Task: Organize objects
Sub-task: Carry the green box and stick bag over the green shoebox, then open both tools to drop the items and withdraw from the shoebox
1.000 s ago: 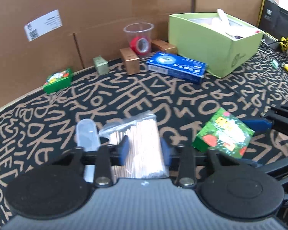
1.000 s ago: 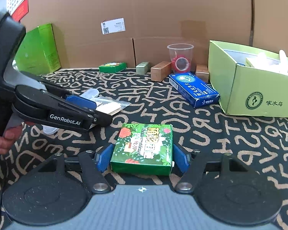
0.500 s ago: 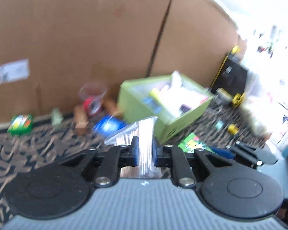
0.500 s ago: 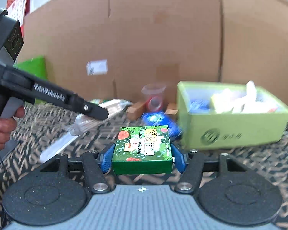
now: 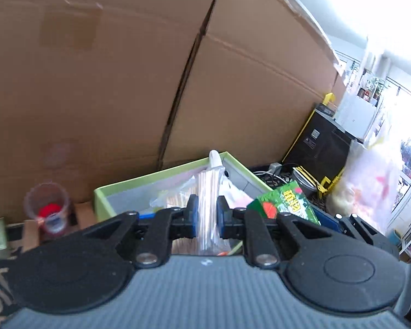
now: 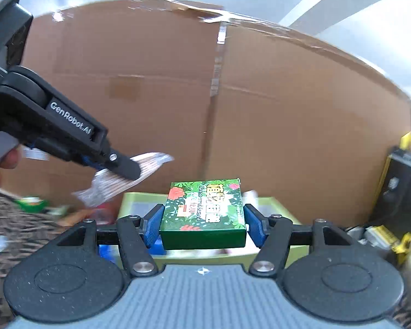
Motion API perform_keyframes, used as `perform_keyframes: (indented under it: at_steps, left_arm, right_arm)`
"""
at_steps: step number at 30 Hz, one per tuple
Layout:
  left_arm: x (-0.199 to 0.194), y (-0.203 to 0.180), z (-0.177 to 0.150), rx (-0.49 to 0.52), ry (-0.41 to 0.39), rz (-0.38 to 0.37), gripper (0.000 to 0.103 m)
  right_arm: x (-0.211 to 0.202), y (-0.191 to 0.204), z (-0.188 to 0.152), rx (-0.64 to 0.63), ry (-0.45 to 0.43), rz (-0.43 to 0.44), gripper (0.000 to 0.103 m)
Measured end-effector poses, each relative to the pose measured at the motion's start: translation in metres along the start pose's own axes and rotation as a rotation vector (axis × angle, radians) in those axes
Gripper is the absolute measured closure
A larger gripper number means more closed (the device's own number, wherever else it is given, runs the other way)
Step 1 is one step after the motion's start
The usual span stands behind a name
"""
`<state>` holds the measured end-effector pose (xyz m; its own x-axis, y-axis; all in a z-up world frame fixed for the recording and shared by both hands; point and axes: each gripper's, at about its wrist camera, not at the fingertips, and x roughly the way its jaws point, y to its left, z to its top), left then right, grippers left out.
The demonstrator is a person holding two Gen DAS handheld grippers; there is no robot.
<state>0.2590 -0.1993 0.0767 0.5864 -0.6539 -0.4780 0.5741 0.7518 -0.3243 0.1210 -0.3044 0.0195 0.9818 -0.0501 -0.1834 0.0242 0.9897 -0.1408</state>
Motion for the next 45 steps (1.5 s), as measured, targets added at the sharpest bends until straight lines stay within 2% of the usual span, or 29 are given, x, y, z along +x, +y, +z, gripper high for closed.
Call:
perform_keyframes:
  at_steps: [2,7,13,15,17,18,19,21,23,26,29,31,34,39,42,45]
  left_arm:
    - [0.021,-0.002,0.005,-0.018,0.009,-0.009,0.09]
    - [0.066,-0.005,0.016,-0.063,0.023,-0.062,0.09]
    - [0.112,-0.013,0.022,-0.047,0.031,-0.056,0.09]
    - [0.122,-0.012,0.017,-0.039,0.031,-0.033,0.085]
    - [0.125,-0.007,0.011,-0.034,0.028,0.003,0.048]
    - [0.123,-0.005,0.006,-0.036,0.007,0.043,0.022]
    - [0.119,-0.004,0.002,-0.026,-0.029,0.079,0.016]
    - [0.115,-0.003,-0.002,0.015,-0.054,0.094,0.013]
    - [0.11,-0.002,-0.003,0.011,-0.057,0.105,0.005]
    - [0.096,-0.004,-0.003,0.005,-0.075,0.111,0.0]
    - [0.07,-0.009,-0.004,0.021,-0.097,0.105,0.0]
    - [0.048,-0.012,-0.007,0.034,-0.111,0.102,0.0]
    - [0.009,-0.016,-0.016,0.049,-0.121,0.136,0.0]
    - [-0.055,-0.022,-0.046,0.111,-0.18,0.267,0.0]
    - [-0.092,-0.011,-0.067,0.067,-0.197,0.293,0.0]
    - [-0.117,0.005,-0.087,0.016,-0.175,0.328,0.0]
  right_arm:
    - [0.018,-0.011,0.0,0.009,-0.003,-0.024,0.037]
    - [0.058,-0.032,-0.007,-0.06,0.002,-0.084,0.037]
    - [0.095,-0.047,-0.018,-0.095,0.02,-0.107,0.037]
    - [0.108,-0.048,-0.02,-0.088,0.037,-0.102,0.036]
    - [0.122,-0.051,-0.026,-0.062,0.075,-0.057,0.033]
    - [0.128,-0.052,-0.029,-0.055,0.114,-0.034,0.028]
    - [0.133,-0.052,-0.032,-0.053,0.143,-0.027,0.026]
    - [0.133,-0.05,-0.039,-0.061,0.148,-0.042,0.02]
    - [0.13,-0.049,-0.044,-0.058,0.136,-0.058,0.015]
    - [0.126,-0.05,-0.045,-0.036,0.139,-0.068,0.015]
    - [0.12,-0.051,-0.038,-0.016,0.147,-0.074,0.015]
    - [0.105,-0.053,-0.031,-0.001,0.113,-0.075,0.014]
    - [0.08,-0.057,-0.017,0.03,0.052,-0.073,0.011]
    - [0.026,-0.039,-0.004,0.07,-0.051,0.001,0.009]
    - [0.002,-0.025,-0.004,0.086,-0.085,0.058,0.009]
    - [-0.02,-0.006,-0.007,0.099,-0.09,0.118,0.009]
